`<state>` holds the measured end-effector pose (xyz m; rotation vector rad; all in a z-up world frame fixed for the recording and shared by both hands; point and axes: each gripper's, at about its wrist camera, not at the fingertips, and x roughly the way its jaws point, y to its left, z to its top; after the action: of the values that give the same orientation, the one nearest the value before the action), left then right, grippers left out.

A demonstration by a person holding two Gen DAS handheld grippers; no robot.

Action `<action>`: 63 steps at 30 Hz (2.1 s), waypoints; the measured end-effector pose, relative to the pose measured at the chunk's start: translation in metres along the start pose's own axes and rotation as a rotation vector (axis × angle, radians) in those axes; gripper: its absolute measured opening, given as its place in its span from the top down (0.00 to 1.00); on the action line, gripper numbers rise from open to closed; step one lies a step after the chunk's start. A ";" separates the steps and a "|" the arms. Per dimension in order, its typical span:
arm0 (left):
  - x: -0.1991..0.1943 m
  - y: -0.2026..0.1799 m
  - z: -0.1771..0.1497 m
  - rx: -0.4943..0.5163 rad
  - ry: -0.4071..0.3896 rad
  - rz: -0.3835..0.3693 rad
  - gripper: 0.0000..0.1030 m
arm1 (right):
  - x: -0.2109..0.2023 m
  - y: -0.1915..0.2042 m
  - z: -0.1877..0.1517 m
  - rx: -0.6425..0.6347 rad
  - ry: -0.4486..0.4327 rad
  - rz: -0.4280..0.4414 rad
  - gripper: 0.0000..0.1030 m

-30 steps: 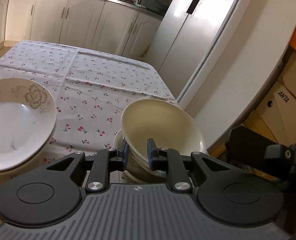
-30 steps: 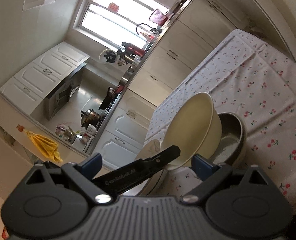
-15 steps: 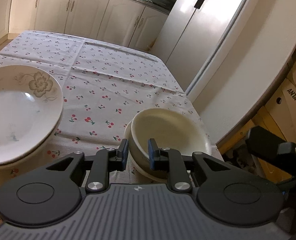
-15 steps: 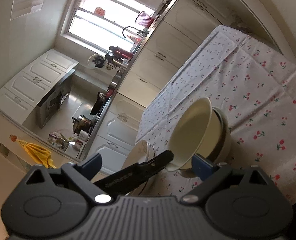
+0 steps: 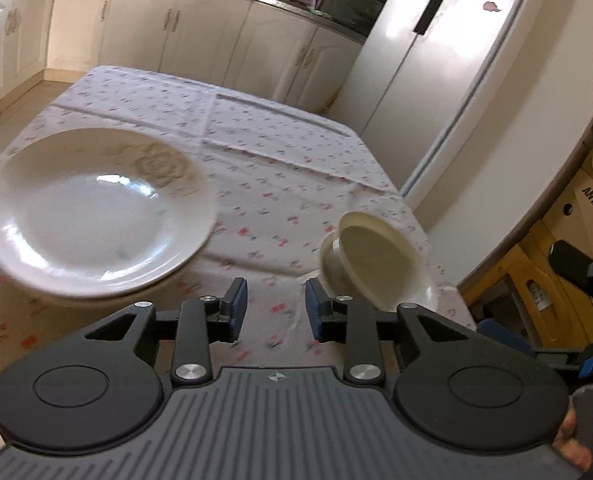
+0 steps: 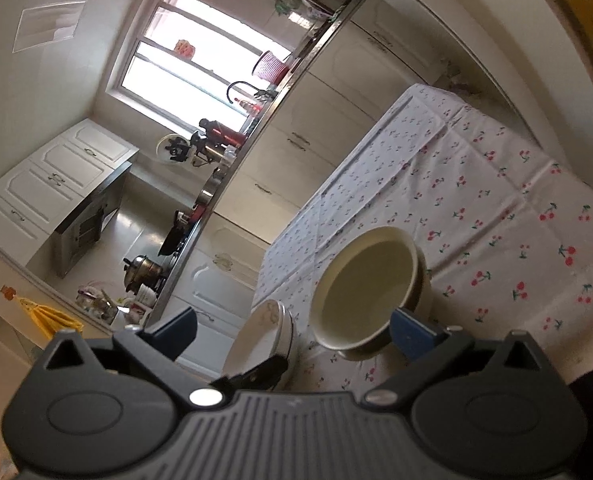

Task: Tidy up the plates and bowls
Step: 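Lower the cream bowl into the steel bowl and open the left tool, then grasp the rim of the nested bowls with the left tool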

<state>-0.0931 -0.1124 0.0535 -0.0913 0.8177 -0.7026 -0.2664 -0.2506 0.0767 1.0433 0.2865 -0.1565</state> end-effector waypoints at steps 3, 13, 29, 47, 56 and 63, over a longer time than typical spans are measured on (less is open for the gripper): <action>-0.011 0.008 -0.007 0.004 0.001 0.016 0.59 | -0.002 -0.002 -0.003 0.028 -0.015 -0.010 0.01; -0.040 0.028 -0.022 -0.008 0.006 0.067 0.47 | -0.010 0.005 -0.020 0.022 -0.034 -0.065 0.01; -0.078 0.041 -0.022 -0.015 -0.062 0.137 0.28 | -0.021 0.031 -0.036 -0.113 -0.026 -0.202 0.01; -0.112 0.045 -0.009 -0.043 -0.117 0.071 0.11 | -0.039 0.064 -0.026 -0.171 -0.050 -0.205 0.01; -0.096 0.055 0.002 -0.066 -0.121 0.051 0.09 | -0.059 0.058 0.009 -0.094 -0.160 -0.190 0.01; -0.071 0.044 0.008 -0.017 -0.079 0.065 0.08 | -0.062 0.051 0.030 -0.093 -0.239 -0.226 0.01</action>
<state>-0.0978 -0.0367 0.0899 -0.1063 0.7482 -0.6271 -0.3069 -0.2518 0.1517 0.8878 0.1926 -0.4640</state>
